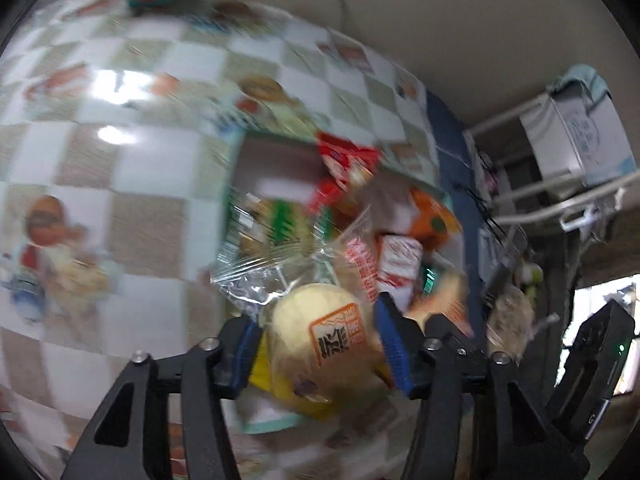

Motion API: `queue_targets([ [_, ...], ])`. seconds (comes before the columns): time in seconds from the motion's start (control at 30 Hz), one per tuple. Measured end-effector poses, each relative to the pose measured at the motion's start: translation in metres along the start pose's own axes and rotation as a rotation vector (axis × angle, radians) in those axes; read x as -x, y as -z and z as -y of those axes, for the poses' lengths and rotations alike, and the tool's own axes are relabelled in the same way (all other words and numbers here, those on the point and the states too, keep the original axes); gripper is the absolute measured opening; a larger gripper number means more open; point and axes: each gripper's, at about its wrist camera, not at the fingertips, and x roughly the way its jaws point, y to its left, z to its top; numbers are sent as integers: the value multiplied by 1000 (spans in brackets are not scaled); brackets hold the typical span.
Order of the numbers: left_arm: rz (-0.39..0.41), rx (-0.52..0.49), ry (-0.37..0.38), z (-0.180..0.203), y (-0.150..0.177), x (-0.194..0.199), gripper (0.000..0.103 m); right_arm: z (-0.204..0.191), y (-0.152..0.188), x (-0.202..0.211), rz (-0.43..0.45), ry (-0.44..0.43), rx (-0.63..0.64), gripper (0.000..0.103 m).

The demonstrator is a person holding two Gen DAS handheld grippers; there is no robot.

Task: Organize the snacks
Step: 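Carry the bun packet and bread bag over the tray and open both tools, then withdraw both open tools away from the filled tray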

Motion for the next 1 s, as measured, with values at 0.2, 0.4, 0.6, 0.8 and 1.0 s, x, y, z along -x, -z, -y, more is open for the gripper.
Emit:
queue_targets([
  [0.2, 63, -28, -46, -5, 17, 25, 86, 0, 8, 6, 13, 9, 22, 74],
  [0.4, 243, -118, -293, -33, 48, 78, 101, -20, 35, 19, 66, 18, 128, 102],
  [0.6, 357, -200, -484, -50, 81, 119, 103, -47, 67, 30, 99, 11, 226, 103],
  [0.8, 392, -178, -593, -66, 105, 131, 103, -66, 91, 37, 113, -4, 281, 103],
  [1.0, 441, -115, -631, -80, 115, 139, 103, -75, 104, 37, 117, -4, 319, 103],
])
